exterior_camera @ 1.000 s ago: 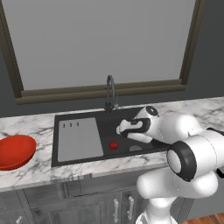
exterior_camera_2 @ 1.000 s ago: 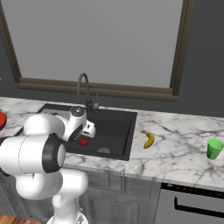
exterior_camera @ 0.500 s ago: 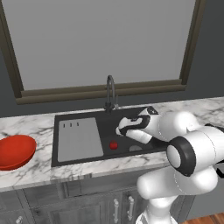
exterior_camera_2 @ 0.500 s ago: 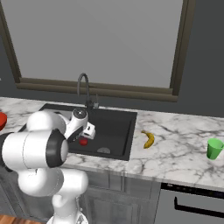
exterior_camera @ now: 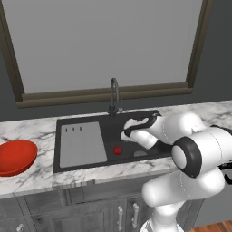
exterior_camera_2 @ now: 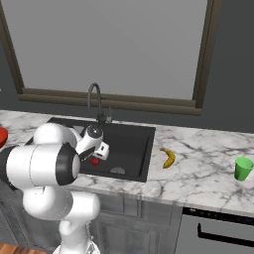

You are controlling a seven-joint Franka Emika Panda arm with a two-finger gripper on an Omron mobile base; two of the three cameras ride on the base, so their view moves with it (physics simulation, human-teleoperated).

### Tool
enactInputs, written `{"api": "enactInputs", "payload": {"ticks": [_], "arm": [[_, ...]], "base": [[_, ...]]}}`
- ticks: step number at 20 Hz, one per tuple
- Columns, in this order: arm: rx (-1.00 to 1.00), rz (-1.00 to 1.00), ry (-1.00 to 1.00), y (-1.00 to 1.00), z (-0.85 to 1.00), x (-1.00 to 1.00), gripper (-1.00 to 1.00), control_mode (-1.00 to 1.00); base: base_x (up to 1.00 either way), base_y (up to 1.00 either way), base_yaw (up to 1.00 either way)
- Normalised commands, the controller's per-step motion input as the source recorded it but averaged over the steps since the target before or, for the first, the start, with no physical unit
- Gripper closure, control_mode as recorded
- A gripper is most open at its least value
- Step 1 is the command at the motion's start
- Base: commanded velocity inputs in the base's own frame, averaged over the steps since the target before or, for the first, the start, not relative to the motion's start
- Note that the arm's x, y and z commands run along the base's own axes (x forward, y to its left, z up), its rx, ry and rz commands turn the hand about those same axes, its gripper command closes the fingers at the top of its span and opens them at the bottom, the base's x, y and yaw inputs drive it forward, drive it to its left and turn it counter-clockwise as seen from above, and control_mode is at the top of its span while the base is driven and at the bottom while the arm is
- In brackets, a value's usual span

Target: Remove the tomato and banana from the sink. Then move the bowl and cup from the counter to the sink for washing.

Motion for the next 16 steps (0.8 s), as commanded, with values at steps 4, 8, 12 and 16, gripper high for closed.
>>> {"api": "enactInputs", "payload": {"ticks": [4,8,12,16], "arm": [[0.00,0.00,0.00,0.01,-0.07,0.08,-1.00,-1.00],[0.00,0.00,0.00,0.02,-0.06,0.10,-1.00,-1.00],[0.00,0.00,0.00,0.01,-0.05,0.12,-1.00,-1.00],[0.00,0.00,0.00,0.00,-0.05,0.14,-1.00,-1.00]], "base": [[0.00,0.00,0.00],[0.00,0.00,0.00],[0.00,0.00,0.00],[0.00,0.00,0.00]]}}
